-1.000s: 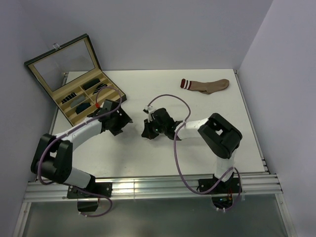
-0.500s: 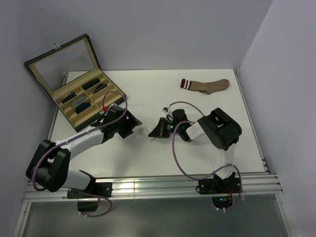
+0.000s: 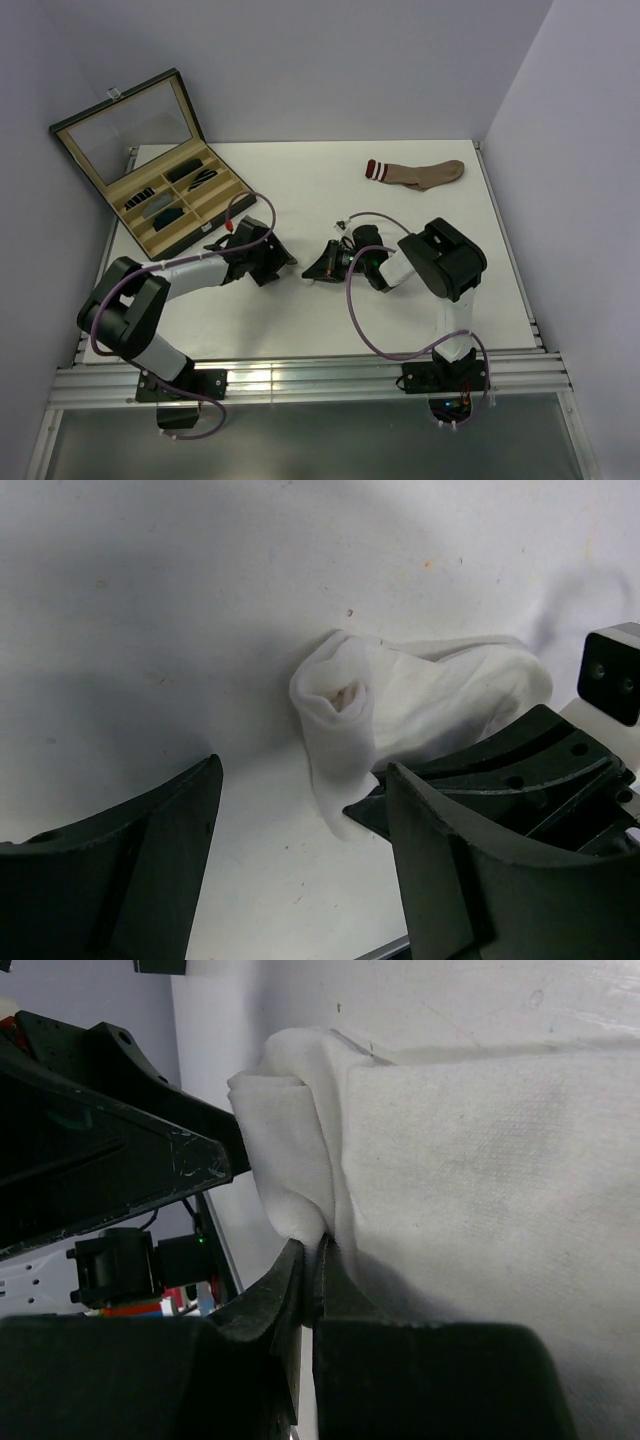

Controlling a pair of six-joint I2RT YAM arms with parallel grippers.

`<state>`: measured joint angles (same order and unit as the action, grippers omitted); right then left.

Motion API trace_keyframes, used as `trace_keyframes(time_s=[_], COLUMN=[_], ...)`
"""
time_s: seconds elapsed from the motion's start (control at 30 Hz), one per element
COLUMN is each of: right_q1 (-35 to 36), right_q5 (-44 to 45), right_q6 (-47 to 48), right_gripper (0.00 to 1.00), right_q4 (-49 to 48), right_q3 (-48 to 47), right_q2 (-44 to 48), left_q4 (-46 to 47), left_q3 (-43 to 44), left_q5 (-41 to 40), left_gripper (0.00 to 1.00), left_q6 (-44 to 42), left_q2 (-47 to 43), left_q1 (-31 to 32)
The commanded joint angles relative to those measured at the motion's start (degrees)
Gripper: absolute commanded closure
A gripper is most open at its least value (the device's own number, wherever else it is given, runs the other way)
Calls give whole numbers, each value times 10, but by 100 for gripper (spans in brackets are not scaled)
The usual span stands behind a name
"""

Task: Roll the socks
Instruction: Roll the sock at the center of the board.

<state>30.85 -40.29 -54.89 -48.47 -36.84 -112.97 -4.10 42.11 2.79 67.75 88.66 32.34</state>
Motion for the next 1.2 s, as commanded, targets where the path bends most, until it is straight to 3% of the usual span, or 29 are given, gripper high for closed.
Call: trace_keyframes(time_s=[0.0, 0.13, 0.33, 0.43, 0.47, 0.53, 0.7, 0.8, 1.0, 1.17], right_q1=[-3, -3, -2, -2, -2, -2, -3, -8, -32, -49], right_q5=[2, 5, 3, 4, 6, 7, 37, 105, 259, 297], right_q6=[0, 8, 29, 45, 54, 65, 116, 152, 192, 218], right_gripper=[100, 100, 100, 98, 96, 88, 66, 60, 59, 60], right_q4=[27, 40, 68, 93, 101, 130, 250, 342, 493, 529], right_q3=[12, 8, -4, -10, -12, -18, -49, -64, -99, -152], right_q2=[-16, -12, 1, 17, 24, 47, 121, 179, 210, 159], left_q4=[19, 8, -13, -28, -40, -49, -69, -74, -70, -64], left_q3=[29, 39, 63, 75, 81, 85, 87, 87, 87, 89], left_q5=[4, -1, -8, -23, -25, -25, -64, -70, -67, -57], left_gripper=[30, 37, 58, 78, 90, 100, 100, 100, 100, 100], left_q6=[-16, -23, -28, -31, -34, -36, -39, -42, -47, -64], left_q2=[13, 33, 74, 84, 85, 85, 69, 62, 59, 59], left_q1=[7, 11, 23, 29, 31, 33, 37, 37, 37, 39])
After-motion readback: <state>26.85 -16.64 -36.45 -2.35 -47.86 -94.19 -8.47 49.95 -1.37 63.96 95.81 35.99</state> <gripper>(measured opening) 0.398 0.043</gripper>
